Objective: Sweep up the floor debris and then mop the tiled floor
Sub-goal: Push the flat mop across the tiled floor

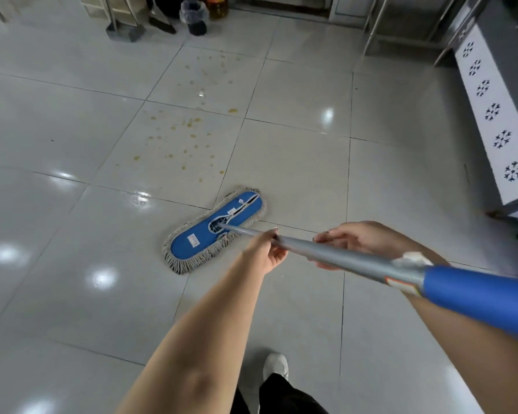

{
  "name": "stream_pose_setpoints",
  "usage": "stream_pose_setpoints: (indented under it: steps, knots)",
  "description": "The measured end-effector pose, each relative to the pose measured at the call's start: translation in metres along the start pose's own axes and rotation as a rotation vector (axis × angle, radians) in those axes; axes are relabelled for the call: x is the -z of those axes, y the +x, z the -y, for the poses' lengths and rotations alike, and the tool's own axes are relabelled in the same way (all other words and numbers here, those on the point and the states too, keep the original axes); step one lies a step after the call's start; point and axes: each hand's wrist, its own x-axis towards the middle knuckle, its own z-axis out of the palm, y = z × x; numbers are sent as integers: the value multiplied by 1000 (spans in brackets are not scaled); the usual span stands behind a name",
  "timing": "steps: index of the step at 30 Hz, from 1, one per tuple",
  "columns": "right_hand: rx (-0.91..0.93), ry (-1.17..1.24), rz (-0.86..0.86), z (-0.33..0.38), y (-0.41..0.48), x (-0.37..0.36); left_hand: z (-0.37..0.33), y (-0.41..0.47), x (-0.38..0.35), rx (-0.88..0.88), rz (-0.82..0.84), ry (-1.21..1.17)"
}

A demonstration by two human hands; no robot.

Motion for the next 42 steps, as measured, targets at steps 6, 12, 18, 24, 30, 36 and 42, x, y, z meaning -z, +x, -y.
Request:
stream_pose_setpoints:
  steps: [6, 12, 18, 24, 30, 36, 42]
  knots:
    - [-298, -222, 150, -23, 1, -8, 31, -1, -12, 37, 39, -144]
    - [-366, -282, 49, -63, 17, -26, 54, 10, -7, 54, -91, -90]
    - [-362, -360, -27, -91, 38, -43, 58, 14, 14, 12, -176, -17]
    - [-340, -402, -28, -74, 74, -65, 24, 33, 26, -32, -193, -24]
    - [-341, -425, -39, -52, 114, -99, -22, 54, 45, -59, -216, -45]
    - [-357, -399, -54, -20, 151, -139, -81, 73, 70, -9, -159, -168]
    - [-343, -301, -45, 19, 192, -188, -145, 87, 96, 104, -60, -148]
